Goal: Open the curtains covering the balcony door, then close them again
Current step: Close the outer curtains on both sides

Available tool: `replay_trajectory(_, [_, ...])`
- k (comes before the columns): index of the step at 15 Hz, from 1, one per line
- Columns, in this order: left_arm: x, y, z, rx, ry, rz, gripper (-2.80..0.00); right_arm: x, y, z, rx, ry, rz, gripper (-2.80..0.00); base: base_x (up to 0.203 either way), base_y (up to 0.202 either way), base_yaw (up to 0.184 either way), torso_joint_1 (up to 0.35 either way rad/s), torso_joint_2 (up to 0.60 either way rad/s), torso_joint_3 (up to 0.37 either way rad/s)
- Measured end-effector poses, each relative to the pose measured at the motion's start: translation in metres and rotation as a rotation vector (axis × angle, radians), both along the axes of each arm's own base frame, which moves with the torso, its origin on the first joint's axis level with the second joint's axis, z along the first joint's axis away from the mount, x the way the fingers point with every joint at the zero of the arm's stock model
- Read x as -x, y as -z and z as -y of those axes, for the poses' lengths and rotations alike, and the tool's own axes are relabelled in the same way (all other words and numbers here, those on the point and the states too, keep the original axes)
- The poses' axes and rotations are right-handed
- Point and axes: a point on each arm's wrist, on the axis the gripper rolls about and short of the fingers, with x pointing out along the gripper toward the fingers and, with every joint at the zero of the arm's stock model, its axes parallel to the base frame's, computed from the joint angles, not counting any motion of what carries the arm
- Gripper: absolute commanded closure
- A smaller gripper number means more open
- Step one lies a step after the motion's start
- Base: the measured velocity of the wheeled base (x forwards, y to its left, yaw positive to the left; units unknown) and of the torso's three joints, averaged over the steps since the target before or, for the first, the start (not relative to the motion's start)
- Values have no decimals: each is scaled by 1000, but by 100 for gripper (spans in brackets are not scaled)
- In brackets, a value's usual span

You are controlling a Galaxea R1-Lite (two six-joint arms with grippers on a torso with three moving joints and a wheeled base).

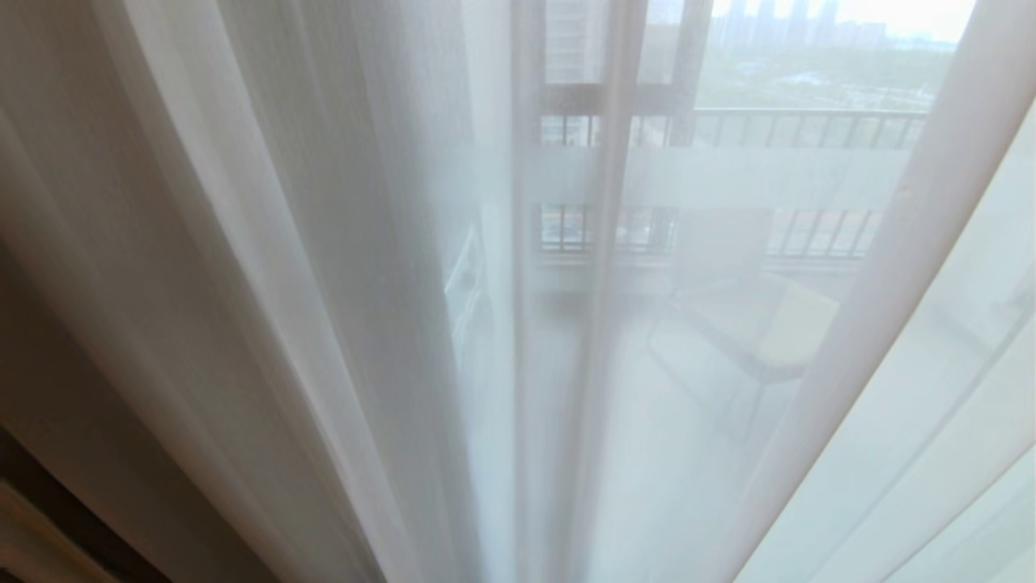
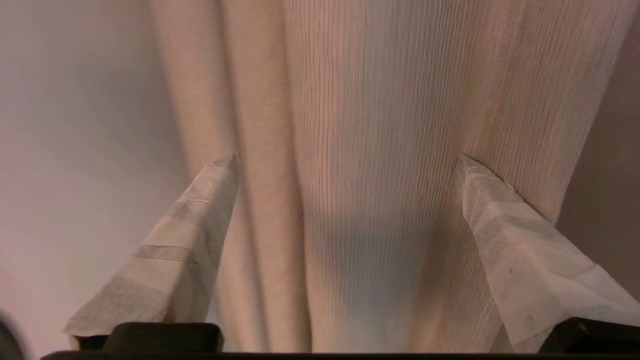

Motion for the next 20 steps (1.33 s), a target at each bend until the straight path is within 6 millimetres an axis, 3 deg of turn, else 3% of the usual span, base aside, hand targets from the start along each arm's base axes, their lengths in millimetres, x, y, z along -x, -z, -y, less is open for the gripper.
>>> replay_trajectory(9, [-15, -2, -34, 29, 273, 94, -280, 0, 0, 0, 0, 0, 0, 0, 0, 0, 0, 0, 0, 0])
replay_trajectory(17, [-32, -6, -61, -66, 450, 212, -280, 0, 0, 0, -1, 0, 0, 0, 0, 0, 0, 0, 0, 0])
replay_trajectory(18, [-34, -8, -63, -78, 467, 216, 0, 0, 0, 0, -1, 0, 0, 0, 0, 0, 0, 0, 0, 0])
replay_trajectory(20, [-38, -12, -66, -100, 487, 224, 0, 0, 0, 0, 0, -1, 0, 0, 0, 0, 0, 0, 0, 0])
